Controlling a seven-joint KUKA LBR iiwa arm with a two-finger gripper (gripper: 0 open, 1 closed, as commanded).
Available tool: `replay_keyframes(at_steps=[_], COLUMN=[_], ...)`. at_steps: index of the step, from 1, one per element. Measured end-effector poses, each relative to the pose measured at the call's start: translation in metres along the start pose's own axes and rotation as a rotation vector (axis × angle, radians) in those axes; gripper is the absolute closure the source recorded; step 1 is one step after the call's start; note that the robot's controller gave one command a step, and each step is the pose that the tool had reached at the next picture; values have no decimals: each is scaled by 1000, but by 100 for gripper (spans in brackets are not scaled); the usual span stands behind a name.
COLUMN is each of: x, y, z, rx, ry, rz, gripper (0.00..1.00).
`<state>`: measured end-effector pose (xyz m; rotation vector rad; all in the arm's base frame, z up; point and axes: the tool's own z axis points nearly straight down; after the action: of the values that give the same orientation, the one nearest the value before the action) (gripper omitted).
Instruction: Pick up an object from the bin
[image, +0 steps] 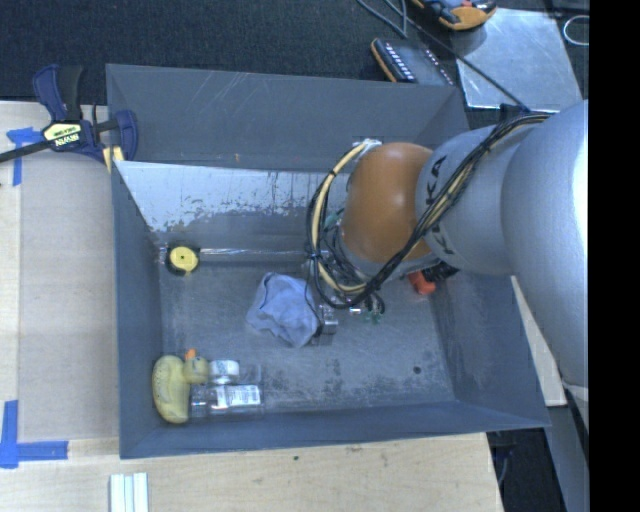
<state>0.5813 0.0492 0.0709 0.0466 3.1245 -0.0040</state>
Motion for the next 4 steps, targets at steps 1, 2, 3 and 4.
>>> replay_keyframes(at_steps=[1,2,3,4], x=[-11,-11,-16,-31], y=[12,12,25,30], z=[0,0,-72,-80], rx=[-4,-3,-3,-4], ry=[-7,-7,0,-9], rz=[92,92,119,120], gripper=[100,100,100,100])
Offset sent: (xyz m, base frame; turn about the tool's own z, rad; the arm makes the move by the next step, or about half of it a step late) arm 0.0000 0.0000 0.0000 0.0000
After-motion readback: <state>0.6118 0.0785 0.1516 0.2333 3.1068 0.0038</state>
